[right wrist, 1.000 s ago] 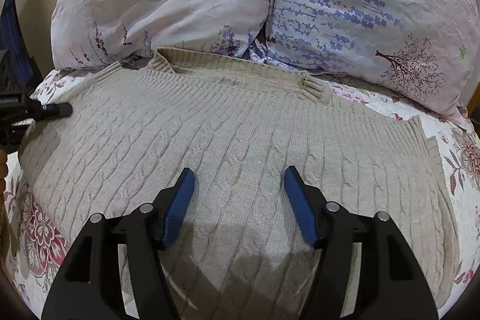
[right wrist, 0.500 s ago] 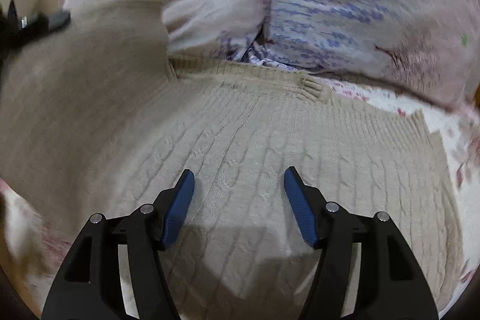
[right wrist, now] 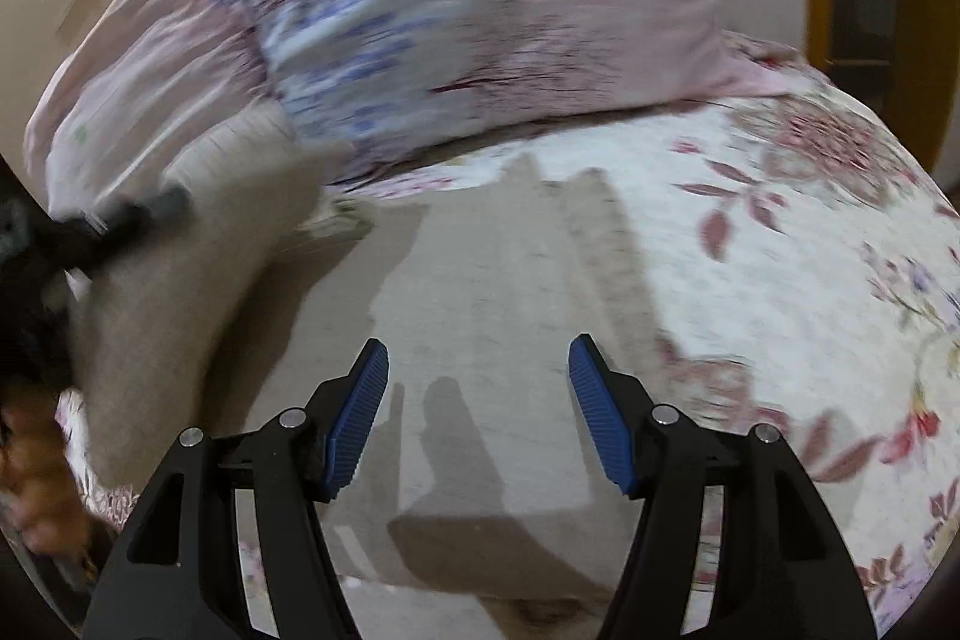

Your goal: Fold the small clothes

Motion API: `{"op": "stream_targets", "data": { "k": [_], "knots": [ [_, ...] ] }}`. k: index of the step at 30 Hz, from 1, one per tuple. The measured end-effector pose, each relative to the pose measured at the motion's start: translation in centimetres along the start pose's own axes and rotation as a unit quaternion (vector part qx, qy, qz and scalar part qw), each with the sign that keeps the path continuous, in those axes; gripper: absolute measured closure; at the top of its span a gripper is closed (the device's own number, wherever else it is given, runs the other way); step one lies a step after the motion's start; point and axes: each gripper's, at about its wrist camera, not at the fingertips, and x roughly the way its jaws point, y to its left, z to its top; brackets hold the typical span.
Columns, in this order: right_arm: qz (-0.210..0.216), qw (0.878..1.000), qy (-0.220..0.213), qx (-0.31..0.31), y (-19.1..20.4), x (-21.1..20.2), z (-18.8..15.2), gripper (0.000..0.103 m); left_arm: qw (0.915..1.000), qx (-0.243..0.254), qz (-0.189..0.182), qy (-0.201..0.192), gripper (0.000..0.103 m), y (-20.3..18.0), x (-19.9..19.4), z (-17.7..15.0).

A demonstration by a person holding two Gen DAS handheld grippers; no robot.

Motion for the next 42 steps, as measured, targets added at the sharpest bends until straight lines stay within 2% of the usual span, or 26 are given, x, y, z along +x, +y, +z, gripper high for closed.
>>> {"op": "stream_targets", "data": {
  "k": [3,5,7,8,9,10,12,15,18,22,24,26,30,32,35,39,42],
  "knots": [
    [-0.018,1.000,-0.017,0.013,-1.1,-1.1,0.2,0.039,0.9992,-0.004,-0.008,0.039,0.089,-0.3,2.7,-1.2],
    [-0.014,1.000,-0.023,0.016,-1.6,-1.3,0.7,0.039,0.9977,0.004,-0.043,0.053,0.086,-0.8,2.6,-1.7],
    [0.000,0.999,-0.026,0.021,-1.8,-1.8,1.2,0.039,0.9957,0.005,-0.072,0.058,0.066,-1.1,1.6,-1.6],
    [0.013,0.999,-0.025,0.025,-1.9,-1.9,1.5,0.039,0.9955,0.007,-0.080,0.052,0.051,-1.2,0.4,-1.5],
    [0.039,0.998,-0.020,0.036,-2.1,-1.9,1.9,0.039,0.9960,0.010,-0.078,0.041,0.046,-1.2,-0.7,-1.4],
    [0.056,0.997,-0.016,0.044,-2.1,-1.7,2.3,0.039,0.9969,0.015,-0.073,0.028,0.045,-1.0,-1.9,-1.3],
    [0.114,0.991,0.003,0.076,-2.4,-1.1,3.1,0.039,0.9994,0.022,-0.027,-0.007,0.039,-0.1,-4.6,-1.0],
    [0.182,0.976,0.041,0.112,-2.3,0.6,4.0,0.038,0.9941,0.023,0.088,-0.058,0.036,1.9,-7.4,-0.7],
    [0.206,0.966,0.087,0.133,-1.5,3.2,4.8,0.038,0.9879,0.002,0.137,-0.073,0.036,4.4,-8.2,-0.3],
    [0.214,0.956,0.137,0.147,-0.2,5.7,4.7,0.039,0.9907,-0.028,0.124,-0.049,0.036,6.7,-7.5,-0.5],
    [0.219,0.952,0.156,0.148,0.4,6.8,4.5,0.046,0.9915,-0.023,0.123,-0.038,0.036,7.0,-6.8,-0.8],
    [0.213,0.953,0.163,0.143,1.0,7.5,4.4,0.053,0.9924,-0.021,0.117,-0.031,0.036,7.3,-6.2,-0.9],
    [0.211,0.952,0.166,0.148,1.2,8.5,4.4,0.060,0.9946,-0.022,0.099,-0.022,0.036,7.7,-4.9,-1.1],
    [0.209,0.951,0.168,0.153,1.0,9.2,4.3,0.074,0.9951,-0.019,0.094,-0.023,0.033,7.8,-5.2,-1.3],
    [0.209,0.957,0.151,0.133,1.3,8.9,4.7,0.083,0.9960,-0.020,0.083,-0.025,0.028,7.8,-5.1,-1.1],
    [0.192,0.977,0.071,0.063,2.9,5.5,6.0,0.085,0.9967,-0.020,0.072,-0.031,0.026,7.7,-5.1,-1.0],
    [0.168,0.985,0.017,0.026,3.1,2.8,6.9,0.085,0.9970,-0.011,0.068,-0.035,0.026,7.5,-5.4,-1.2]
  ]
}}
